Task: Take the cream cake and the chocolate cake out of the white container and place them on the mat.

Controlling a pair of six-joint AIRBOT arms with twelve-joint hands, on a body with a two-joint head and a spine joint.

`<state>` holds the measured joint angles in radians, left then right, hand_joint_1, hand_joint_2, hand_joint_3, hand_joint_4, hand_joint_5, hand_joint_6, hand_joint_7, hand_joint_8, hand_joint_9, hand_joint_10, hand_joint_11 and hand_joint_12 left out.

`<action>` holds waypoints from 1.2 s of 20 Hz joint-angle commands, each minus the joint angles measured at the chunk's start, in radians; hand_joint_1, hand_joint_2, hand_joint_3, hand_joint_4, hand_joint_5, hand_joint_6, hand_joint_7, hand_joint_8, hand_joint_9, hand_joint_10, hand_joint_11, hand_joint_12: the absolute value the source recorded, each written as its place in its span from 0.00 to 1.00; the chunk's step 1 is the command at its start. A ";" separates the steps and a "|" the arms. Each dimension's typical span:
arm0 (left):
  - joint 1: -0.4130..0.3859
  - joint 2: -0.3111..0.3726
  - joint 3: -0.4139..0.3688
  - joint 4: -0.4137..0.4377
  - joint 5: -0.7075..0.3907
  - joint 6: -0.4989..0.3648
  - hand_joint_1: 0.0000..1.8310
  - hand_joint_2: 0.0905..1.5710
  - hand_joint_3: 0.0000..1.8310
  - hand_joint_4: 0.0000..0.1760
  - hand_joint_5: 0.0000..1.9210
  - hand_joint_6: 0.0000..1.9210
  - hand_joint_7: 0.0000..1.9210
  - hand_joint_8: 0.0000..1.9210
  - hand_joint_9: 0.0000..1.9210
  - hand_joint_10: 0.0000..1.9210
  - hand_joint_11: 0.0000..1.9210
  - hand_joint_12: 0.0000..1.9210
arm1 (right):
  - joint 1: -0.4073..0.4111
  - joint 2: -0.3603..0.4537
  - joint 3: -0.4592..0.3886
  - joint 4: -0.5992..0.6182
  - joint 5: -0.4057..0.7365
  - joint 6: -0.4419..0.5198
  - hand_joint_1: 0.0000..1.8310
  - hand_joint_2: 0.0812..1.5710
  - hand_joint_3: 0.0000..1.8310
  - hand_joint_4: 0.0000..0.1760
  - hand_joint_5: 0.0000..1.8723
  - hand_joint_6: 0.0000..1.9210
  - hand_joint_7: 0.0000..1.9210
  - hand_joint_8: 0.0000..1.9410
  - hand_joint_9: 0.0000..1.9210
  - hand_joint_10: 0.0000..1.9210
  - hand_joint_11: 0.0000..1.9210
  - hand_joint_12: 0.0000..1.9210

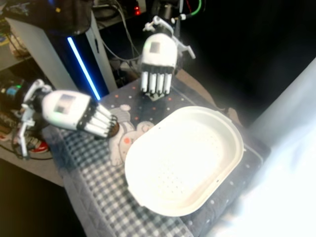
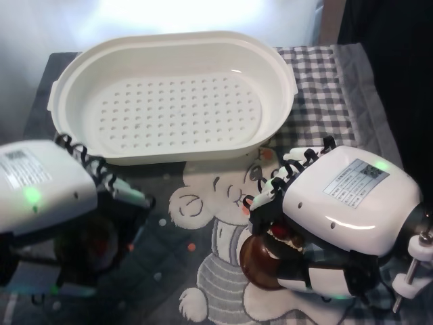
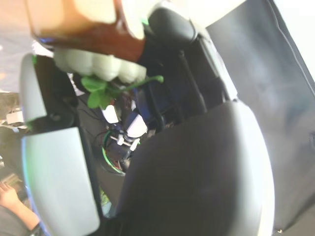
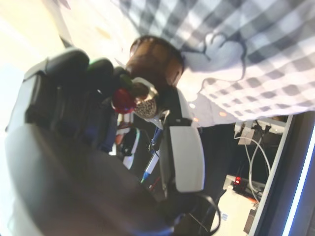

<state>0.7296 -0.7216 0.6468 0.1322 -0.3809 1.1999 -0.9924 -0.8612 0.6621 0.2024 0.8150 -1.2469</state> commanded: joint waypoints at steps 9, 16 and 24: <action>0.022 -0.040 0.033 -0.010 -0.111 -0.074 0.24 0.55 0.00 0.00 0.16 0.00 0.19 0.01 0.06 0.40 0.00 0.75 | 0.005 -0.003 -0.003 -0.023 0.126 0.004 0.38 0.52 0.00 0.00 0.37 0.35 0.37 0.53 0.27 0.75 0.19 0.89; 0.037 -0.032 0.056 -0.073 -0.198 -0.074 0.11 0.54 0.00 0.16 0.14 0.00 0.18 0.01 0.03 0.47 0.00 0.83 | 0.005 0.043 -0.009 -0.017 0.219 0.005 0.33 0.49 0.00 0.00 0.24 0.34 0.27 0.50 0.19 0.69 0.14 0.92; 0.035 0.007 0.072 -0.171 -0.431 -0.019 0.00 0.64 0.01 0.00 0.33 0.04 0.31 0.39 0.27 0.57 0.21 0.75 | 0.005 0.103 -0.011 -0.010 0.417 0.024 0.31 0.59 0.01 0.00 0.05 0.57 0.06 0.31 0.00 0.53 0.00 0.92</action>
<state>0.7731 -0.7181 0.7219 -0.0425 -0.7074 1.1866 -0.9962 -0.7555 0.6559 0.2173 1.1217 -1.2278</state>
